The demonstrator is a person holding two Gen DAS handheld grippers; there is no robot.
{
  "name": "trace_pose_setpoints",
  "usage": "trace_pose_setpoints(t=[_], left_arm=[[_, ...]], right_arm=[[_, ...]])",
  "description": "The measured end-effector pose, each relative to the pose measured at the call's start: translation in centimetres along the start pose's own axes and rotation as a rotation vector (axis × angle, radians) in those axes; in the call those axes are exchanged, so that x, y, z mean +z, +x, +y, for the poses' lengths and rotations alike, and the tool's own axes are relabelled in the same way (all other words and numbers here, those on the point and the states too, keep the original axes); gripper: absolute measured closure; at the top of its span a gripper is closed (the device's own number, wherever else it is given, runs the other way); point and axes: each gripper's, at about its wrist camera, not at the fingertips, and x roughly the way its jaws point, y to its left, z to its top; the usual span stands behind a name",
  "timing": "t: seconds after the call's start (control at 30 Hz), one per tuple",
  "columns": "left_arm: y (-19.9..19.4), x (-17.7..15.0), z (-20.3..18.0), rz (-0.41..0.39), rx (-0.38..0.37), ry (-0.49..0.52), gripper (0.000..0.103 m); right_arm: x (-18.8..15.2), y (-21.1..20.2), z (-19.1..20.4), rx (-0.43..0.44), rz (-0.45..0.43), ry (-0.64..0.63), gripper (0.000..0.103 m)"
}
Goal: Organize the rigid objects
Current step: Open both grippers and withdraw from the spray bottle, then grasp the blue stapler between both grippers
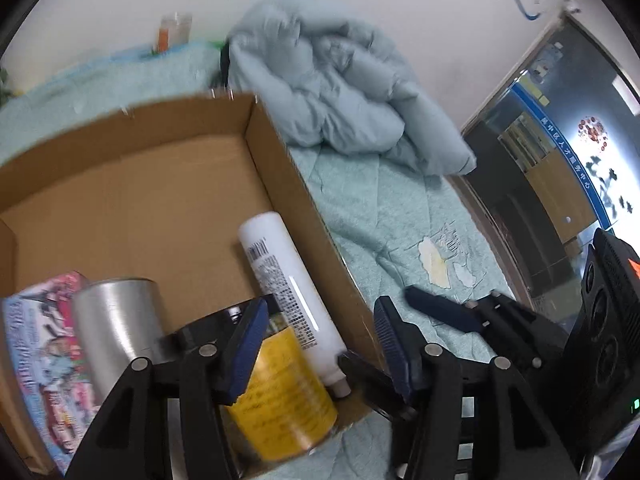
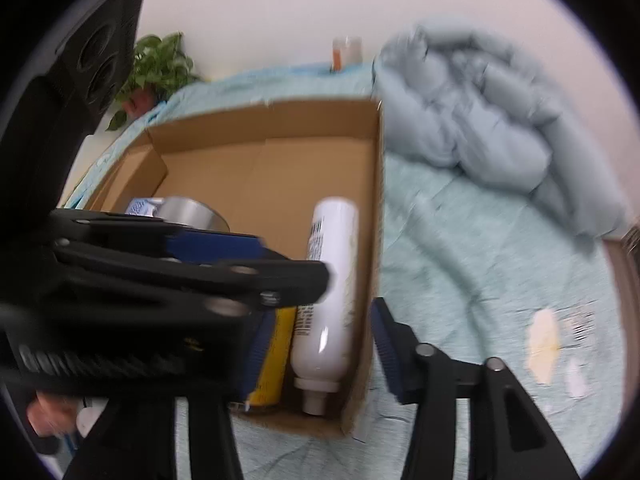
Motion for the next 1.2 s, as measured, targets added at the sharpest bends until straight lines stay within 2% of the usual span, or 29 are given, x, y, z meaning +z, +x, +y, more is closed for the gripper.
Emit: trace_pose_setpoints(t=[0.03,0.07,0.13,0.2,0.23,0.27,0.37,0.4,0.43,0.47,0.5,0.57,0.6,0.63,0.67,0.7,0.73,0.77,0.8,0.9,1.03,1.13,1.2], left_arm=[[-2.2,-0.7,-0.2,-0.049,0.025,0.028,0.042],[-4.1,-1.4,-0.4,-0.092,0.046,0.052,0.037],[-9.1,-3.4,-0.9,-0.231,0.130,0.123,0.014],[-14.3,-5.9,-1.1,-0.383,0.243,0.192,0.001],[-17.1,-7.5,-1.1,-0.457,0.299,0.216,0.000],[-19.0,-8.6,-0.9,-0.491,0.336,0.225,0.000],[-24.8,-12.9,0.6,-0.554,0.444,0.199,0.000],[-26.4,-14.9,1.3,-0.570,0.478,0.172,0.003],[-27.3,-16.3,2.0,-0.573,0.485,0.157,0.033],[-27.9,-18.1,2.7,-0.555,0.475,0.140,0.064],[-27.8,-19.6,3.6,-0.495,0.445,0.114,0.100],[-27.6,-23.0,5.3,-0.457,0.413,0.030,0.099],[-27.3,-24.8,5.9,-0.458,0.405,0.000,0.096],[-27.0,-26.3,6.3,-0.452,0.406,-0.026,0.071],[-26.4,-27.6,6.8,-0.436,0.416,-0.058,0.045],[-26.0,-28.9,7.3,-0.425,0.426,-0.103,0.000],[-25.8,-30.3,7.8,-0.457,0.414,-0.141,0.003],[-25.7,-31.5,8.4,-0.480,0.390,-0.172,0.001],[-25.5,-32.5,9.2,-0.473,0.360,-0.202,0.001],[-24.4,-34.7,10.9,-0.405,0.314,-0.274,0.001],[-23.6,-37.2,12.0,-0.348,0.320,-0.307,0.001],[-22.6,-39.5,13.3,-0.297,0.236,-0.373,0.001],[-21.6,-40.6,14.1,-0.263,0.181,-0.423,0.002]], right_arm=[[-0.5,-1.5,0.2,-0.014,-0.049,-0.005,0.023],[-0.9,-2.5,0.2,-0.021,-0.081,-0.004,0.020],[-2.3,-4.9,0.9,-0.043,-0.138,-0.018,0.019],[-3.2,-6.2,1.7,-0.074,-0.167,-0.043,0.019],[-3.7,-6.8,2.2,-0.091,-0.180,-0.052,0.019],[-4.1,-7.4,2.8,-0.092,-0.194,-0.051,0.019],[-6.1,-9.1,4.3,-0.037,-0.229,-0.003,0.022],[-6.7,-9.6,4.7,-0.016,-0.239,0.015,0.044],[-7.6,-10.2,5.4,-0.020,-0.251,0.034,0.079],[-8.1,-10.4,6.1,-0.038,-0.249,0.033,0.087],[-9.0,-10.7,7.0,-0.053,-0.254,0.026,0.088],[-10.6,-11.4,8.8,-0.062,-0.279,-0.003,0.084],[-11.3,-11.5,9.6,-0.059,-0.289,-0.023,0.060],[-12.3,-11.9,10.7,-0.049,-0.302,-0.042,0.018],[-13.3,-12.1,11.6,-0.033,-0.319,-0.051,0.007],[-14.3,-12.2,12.1,-0.018,-0.341,-0.051,0.005],[-15.3,-12.3,12.8,-0.010,-0.347,-0.057,0.005],[-16.0,-12.2,13.4,0.003,-0.330,-0.064,0.005],[-16.6,-12.1,13.7,0.027,-0.310,-0.063,0.005],[-18.1,-12.1,14.5,0.095,-0.288,-0.025,0.005],[-19.1,-12.7,16.5,0.200,-0.276,-0.055,0.005],[-20.2,-12.0,19.2,0.353,-0.191,-0.119,0.005],[-21.4,-10.5,21.1,0.424,-0.113,-0.161,0.005]])
